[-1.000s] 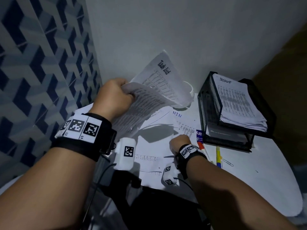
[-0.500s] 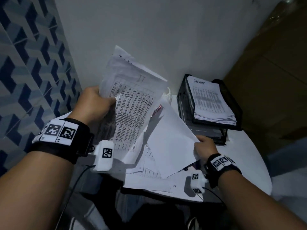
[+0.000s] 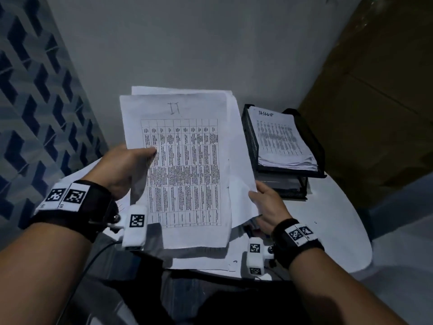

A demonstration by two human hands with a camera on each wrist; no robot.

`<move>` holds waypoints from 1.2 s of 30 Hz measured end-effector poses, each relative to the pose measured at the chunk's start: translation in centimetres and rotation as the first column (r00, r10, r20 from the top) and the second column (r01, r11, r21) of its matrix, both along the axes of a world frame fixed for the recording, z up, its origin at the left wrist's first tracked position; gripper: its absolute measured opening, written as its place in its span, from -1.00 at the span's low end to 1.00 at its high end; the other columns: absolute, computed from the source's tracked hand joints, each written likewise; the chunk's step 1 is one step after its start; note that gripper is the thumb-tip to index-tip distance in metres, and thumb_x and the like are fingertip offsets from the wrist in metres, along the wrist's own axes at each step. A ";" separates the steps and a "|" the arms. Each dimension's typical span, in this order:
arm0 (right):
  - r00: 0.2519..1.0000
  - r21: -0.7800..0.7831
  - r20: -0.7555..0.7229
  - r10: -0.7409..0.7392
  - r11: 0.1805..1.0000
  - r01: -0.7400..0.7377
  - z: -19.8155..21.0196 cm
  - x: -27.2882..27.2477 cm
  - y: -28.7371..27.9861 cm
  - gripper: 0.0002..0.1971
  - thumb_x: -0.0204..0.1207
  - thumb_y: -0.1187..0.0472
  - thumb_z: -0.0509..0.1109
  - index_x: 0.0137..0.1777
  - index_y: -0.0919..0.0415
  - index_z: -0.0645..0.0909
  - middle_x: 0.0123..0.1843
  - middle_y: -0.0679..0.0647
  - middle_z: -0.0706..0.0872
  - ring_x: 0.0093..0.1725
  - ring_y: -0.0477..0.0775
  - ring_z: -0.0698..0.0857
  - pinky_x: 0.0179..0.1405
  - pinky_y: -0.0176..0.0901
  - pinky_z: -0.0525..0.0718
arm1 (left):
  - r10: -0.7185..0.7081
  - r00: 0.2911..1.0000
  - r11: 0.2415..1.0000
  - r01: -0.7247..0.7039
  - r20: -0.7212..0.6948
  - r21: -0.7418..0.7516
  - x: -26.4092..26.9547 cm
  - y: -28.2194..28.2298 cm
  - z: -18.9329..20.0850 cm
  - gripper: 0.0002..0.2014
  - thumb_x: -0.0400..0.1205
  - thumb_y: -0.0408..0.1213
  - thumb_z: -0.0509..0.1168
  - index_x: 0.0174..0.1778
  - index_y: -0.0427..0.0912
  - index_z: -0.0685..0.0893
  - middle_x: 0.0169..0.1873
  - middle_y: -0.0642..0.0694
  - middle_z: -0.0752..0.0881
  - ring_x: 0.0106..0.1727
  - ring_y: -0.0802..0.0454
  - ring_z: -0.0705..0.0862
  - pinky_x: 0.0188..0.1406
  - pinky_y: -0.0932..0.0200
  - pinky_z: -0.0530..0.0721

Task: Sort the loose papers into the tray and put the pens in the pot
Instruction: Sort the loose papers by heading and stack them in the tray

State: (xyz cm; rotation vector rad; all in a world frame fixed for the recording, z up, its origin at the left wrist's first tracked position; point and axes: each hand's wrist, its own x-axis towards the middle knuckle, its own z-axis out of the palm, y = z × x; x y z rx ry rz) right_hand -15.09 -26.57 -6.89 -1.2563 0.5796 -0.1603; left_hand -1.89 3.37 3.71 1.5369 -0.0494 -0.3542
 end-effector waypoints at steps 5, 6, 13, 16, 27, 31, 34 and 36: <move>0.992 0.075 0.051 0.112 0.990 -0.115 -0.5 0.6 3.0 -0.64 0.68 0.55 0.19 0.32 0.26 0.68 0.27 0.32 0.80 0.12 0.28 0.82 0.26 0.28 0.74 | 0.066 0.996 0.998 -0.066 -0.061 -0.006 0.5 -0.1 -0.3 -0.79 0.71 -0.41 0.36 0.23 -0.33 0.76 0.02 -0.22 0.89 0.07 -0.15 0.88 0.13 -0.06 0.81; 0.992 0.088 0.054 0.117 0.989 -0.121 -0.7 0.7 3.4 -0.64 0.68 0.55 0.20 0.31 0.25 0.69 0.25 0.32 0.80 0.10 0.27 0.82 0.21 0.24 0.76 | 0.089 0.994 0.996 -0.089 -0.064 0.000 0.7 0.0 -0.4 -0.80 0.69 -0.39 0.38 0.21 -0.32 0.77 0.01 -0.24 0.89 0.06 -0.18 0.88 0.15 -0.14 0.82; 0.984 0.149 0.084 0.156 0.975 -0.168 -1.3 0.9 4.4 -0.61 0.69 0.54 0.19 0.40 0.27 0.66 0.28 0.27 0.81 0.19 0.27 0.81 0.23 0.21 0.74 | 0.133 0.986 0.990 -0.136 -0.103 -0.023 1.4 0.9 -0.5 -0.55 0.49 -0.18 0.53 0.24 -0.35 0.77 0.07 -0.31 0.87 0.13 -0.31 0.85 0.34 -0.42 0.67; 0.974 0.029 0.005 0.228 0.973 -0.228 -1.8 1.1 4.4 -0.67 0.68 0.51 0.24 0.31 0.29 0.72 0.13 0.23 0.85 0.05 0.18 0.83 0.13 0.07 0.78 | 0.183 0.981 0.983 -0.185 -0.066 -0.018 1.0 0.6 -0.1 -0.60 0.53 -0.22 0.52 0.26 -0.34 0.77 0.04 -0.29 0.87 0.07 -0.27 0.86 0.29 -0.33 0.73; 0.849 -0.665 -0.520 -0.089 0.666 -0.338 -4.3 3.7 0.8 -0.73 0.58 0.25 0.44 0.26 0.26 0.74 0.03 0.20 0.83 -0.22 0.10 0.78 -0.30 -0.23 0.70 | 0.190 0.899 0.888 -0.329 0.395 0.322 0.5 0.2 0.6 -0.90 0.66 -0.19 0.46 -0.08 -0.14 0.74 -0.26 -0.09 0.76 -0.25 -0.02 0.68 -0.29 0.14 0.60; 0.800 -0.680 -0.588 -0.121 0.610 -0.407 -4.8 4.8 1.0 -0.67 0.54 0.27 0.47 0.26 0.41 0.70 0.21 0.37 0.79 0.07 0.35 0.80 0.04 0.04 0.78 | 0.148 0.883 0.871 -0.330 0.446 0.364 0.7 0.3 0.4 -0.87 0.66 -0.18 0.44 -0.17 -0.12 0.72 -0.32 -0.06 0.75 -0.25 -0.04 0.67 -0.34 0.20 0.53; 0.771 -0.657 -0.622 -0.135 0.627 -0.420 -4.9 5.4 1.4 -0.88 0.51 0.32 0.44 0.02 0.30 0.64 -0.13 0.23 0.72 -0.22 0.20 0.67 -0.20 -0.14 0.65 | 0.120 0.862 0.848 -0.348 0.493 0.401 0.8 0.4 0.6 -0.85 0.67 -0.19 0.42 -0.16 -0.15 0.71 -0.28 -0.13 0.76 -0.20 -0.09 0.69 -0.34 0.17 0.53; 0.769 -0.650 -0.622 -0.147 0.645 -0.403 -5.1 5.7 1.6 -0.82 0.44 0.38 0.44 0.04 0.27 0.65 -0.16 0.22 0.71 -0.20 0.21 0.71 -0.24 -0.12 0.70 | 0.111 0.850 0.845 -0.354 0.515 0.402 1.0 0.6 0.7 -0.89 0.67 -0.19 0.43 0.01 -0.14 0.72 -0.15 -0.12 0.77 -0.08 -0.11 0.73 -0.21 0.11 0.60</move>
